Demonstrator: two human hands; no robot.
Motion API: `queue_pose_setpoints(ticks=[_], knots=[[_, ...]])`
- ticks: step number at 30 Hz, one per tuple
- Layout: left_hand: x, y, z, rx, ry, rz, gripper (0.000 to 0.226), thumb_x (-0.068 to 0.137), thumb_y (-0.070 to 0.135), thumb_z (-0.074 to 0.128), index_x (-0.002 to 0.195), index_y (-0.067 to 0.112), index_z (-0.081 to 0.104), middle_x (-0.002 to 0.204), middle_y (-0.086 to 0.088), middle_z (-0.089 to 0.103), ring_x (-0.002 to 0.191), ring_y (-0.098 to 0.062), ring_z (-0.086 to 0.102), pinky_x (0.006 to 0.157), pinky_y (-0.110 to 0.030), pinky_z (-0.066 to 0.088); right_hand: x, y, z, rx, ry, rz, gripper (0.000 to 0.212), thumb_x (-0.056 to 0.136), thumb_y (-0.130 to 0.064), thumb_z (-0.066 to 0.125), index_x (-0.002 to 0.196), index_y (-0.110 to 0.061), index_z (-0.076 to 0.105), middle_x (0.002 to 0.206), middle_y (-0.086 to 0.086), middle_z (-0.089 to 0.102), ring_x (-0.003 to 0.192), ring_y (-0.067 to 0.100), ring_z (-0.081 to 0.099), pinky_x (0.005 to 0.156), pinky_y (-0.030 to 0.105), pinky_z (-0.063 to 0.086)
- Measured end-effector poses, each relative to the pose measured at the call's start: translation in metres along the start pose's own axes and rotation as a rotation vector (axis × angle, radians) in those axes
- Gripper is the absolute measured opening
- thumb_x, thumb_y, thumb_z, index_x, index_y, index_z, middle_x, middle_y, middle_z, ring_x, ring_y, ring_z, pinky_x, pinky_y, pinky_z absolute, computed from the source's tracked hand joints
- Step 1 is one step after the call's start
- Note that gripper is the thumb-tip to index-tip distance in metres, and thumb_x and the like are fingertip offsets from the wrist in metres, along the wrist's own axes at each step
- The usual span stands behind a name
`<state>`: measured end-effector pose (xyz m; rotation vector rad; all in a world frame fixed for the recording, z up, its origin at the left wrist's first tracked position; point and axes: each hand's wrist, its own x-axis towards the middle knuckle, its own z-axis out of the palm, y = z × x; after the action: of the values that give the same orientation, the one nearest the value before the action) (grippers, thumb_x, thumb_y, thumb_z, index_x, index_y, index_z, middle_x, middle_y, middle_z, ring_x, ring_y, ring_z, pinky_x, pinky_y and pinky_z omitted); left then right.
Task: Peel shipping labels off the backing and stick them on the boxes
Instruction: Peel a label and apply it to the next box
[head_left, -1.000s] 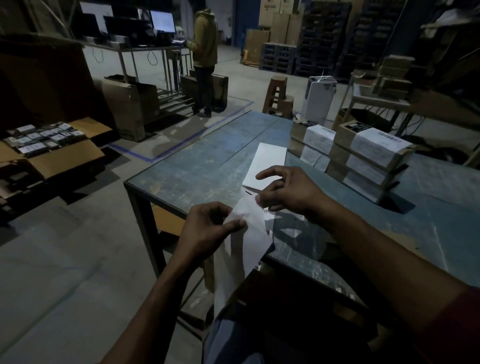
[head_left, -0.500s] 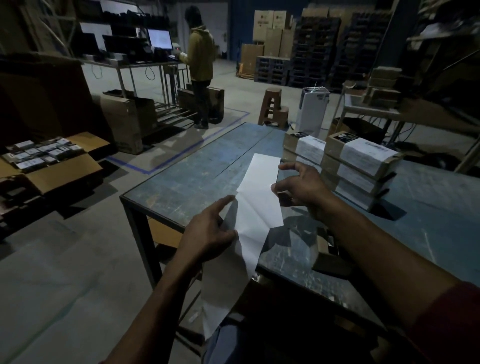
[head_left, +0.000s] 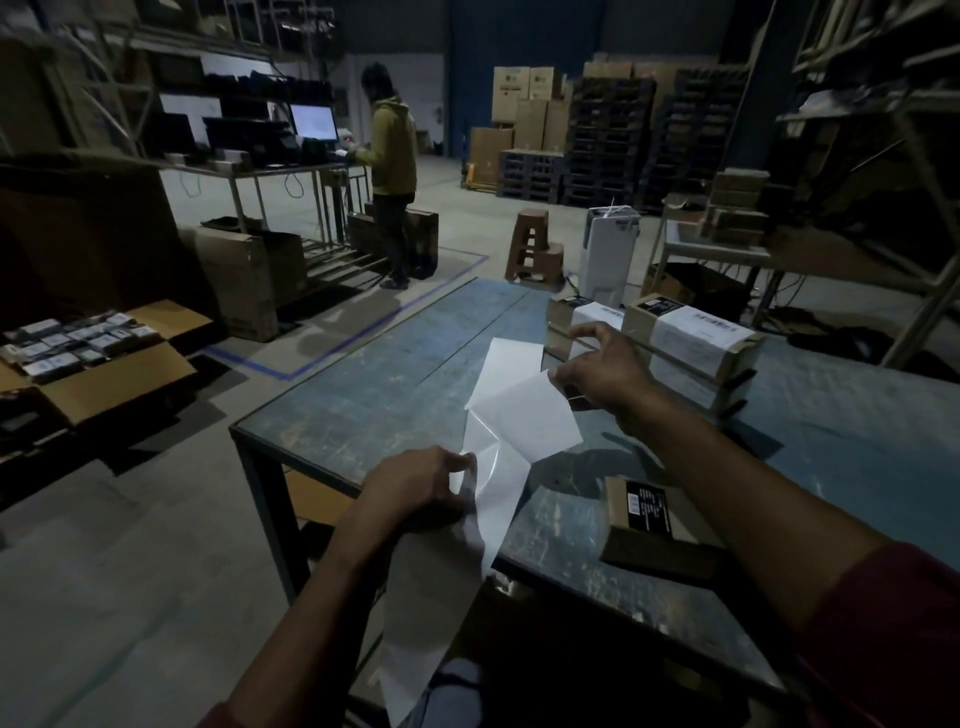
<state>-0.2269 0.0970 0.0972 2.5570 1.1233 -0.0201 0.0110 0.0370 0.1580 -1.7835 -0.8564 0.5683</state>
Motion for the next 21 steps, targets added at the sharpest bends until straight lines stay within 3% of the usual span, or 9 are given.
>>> queue_pose_setpoints(ticks=[5,10,13,18,21], knots=[[-0.006,0.002,-0.003,-0.018,0.005,-0.019,0.057,0.089,0.039,0.069,0.144,0.048,0.054,0.127,-0.005,0.071,0.111,-0.025,0.066,0.083,-0.032,0.047,0.002,-0.006,-0.009,-0.049,0.056,-0.052,0.065,0.084,0.001,0.078,0.137,-0.028,0.052,0.097,0.008,0.072,0.092,0.030,0.074,0.072,0.046,0.067],[-0.014,-0.001,-0.007,-0.065,0.004,-0.026,0.050,0.091,0.037,0.070,0.139,0.044,0.060,0.108,0.000,0.070,0.090,-0.018,0.062,0.079,-0.028,0.045,0.004,-0.009,-0.009,-0.102,0.105,-0.114,0.066,0.084,-0.001,0.078,0.139,-0.028,0.053,0.093,0.004,0.073,0.088,0.025,0.074,0.071,0.047,0.067],[-0.018,-0.004,-0.009,-0.072,0.002,-0.046,0.043,0.090,0.036,0.072,0.133,0.040,0.067,0.126,-0.004,0.072,0.101,-0.022,0.065,0.088,-0.031,0.050,0.005,-0.009,-0.006,-0.110,0.109,-0.140,0.067,0.084,-0.003,0.079,0.140,-0.028,0.052,0.096,0.007,0.074,0.088,0.026,0.075,0.073,0.049,0.067],[-0.021,-0.009,-0.012,-0.003,-0.010,-0.124,0.041,0.084,0.038,0.074,0.124,0.043,0.071,0.124,-0.001,0.071,0.110,-0.024,0.067,0.092,-0.032,0.053,0.002,-0.013,-0.001,-0.120,0.086,-0.162,0.063,0.084,-0.005,0.079,0.134,-0.032,0.052,0.099,0.007,0.074,0.089,0.026,0.074,0.070,0.044,0.067],[-0.021,-0.004,-0.012,0.075,0.080,-0.187,0.040,0.086,0.034,0.070,0.126,0.035,0.070,0.127,-0.004,0.067,0.116,-0.028,0.063,0.099,-0.044,0.052,0.001,-0.012,0.003,-0.106,0.054,-0.160,0.067,0.084,-0.003,0.079,0.139,-0.029,0.051,0.103,0.010,0.073,0.092,0.027,0.073,0.063,0.036,0.065]])
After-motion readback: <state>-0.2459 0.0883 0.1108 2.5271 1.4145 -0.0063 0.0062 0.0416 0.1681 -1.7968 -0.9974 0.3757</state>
